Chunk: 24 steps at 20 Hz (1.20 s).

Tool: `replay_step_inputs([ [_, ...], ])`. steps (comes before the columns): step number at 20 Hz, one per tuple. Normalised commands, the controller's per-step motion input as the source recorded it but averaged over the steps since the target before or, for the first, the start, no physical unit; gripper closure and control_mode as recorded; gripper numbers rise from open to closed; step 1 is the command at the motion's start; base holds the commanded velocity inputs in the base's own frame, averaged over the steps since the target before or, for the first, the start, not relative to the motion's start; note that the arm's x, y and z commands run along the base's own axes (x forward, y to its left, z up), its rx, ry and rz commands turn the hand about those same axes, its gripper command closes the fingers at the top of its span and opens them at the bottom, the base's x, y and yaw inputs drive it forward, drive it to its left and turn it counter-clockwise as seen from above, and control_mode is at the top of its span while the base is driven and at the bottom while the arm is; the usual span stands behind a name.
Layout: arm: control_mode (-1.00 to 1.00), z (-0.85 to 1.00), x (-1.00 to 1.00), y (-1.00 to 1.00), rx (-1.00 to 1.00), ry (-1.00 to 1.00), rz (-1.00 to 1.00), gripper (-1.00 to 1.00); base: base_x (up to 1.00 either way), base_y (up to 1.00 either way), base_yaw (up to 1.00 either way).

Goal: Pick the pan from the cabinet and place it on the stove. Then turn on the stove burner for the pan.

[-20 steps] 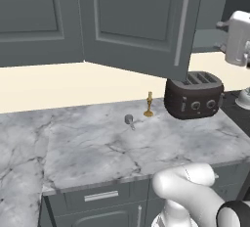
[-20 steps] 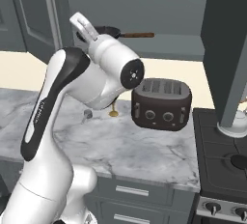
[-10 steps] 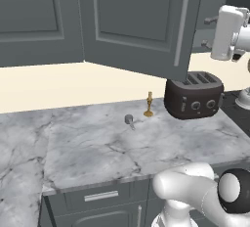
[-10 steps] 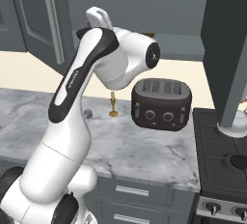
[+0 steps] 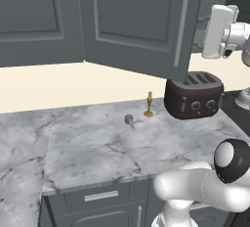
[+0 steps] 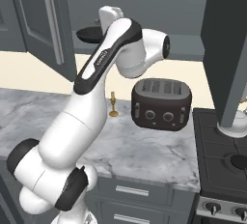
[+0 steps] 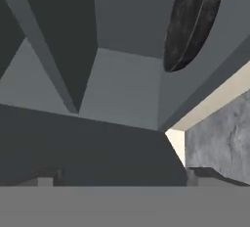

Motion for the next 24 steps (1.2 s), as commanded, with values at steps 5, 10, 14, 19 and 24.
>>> replay_step_inputs([
  [5,-1.00,-0.13,0.18,0.15,0.07,0.09,0.09,-1.00,0.00,0.00,0.00],
  [10,-1.00,-0.03,-0.04,0.44,0.03,0.03,0.03,-1.00,0.00,0.00,0.00],
  [14,-1.00,0.00,-0.14,0.62,0.00,0.01,0.02,-1.00,0.00,0.00,0.00],
  [19,-1.00,-0.02,-0.21,0.69,0.00,0.02,0.03,-1.00,0.00,0.00,0.00],
  [24,-1.00,-0.01,-0.66,0.72,0.00,0.00,0.13,-1.00,0.00,0.00,0.00],
])
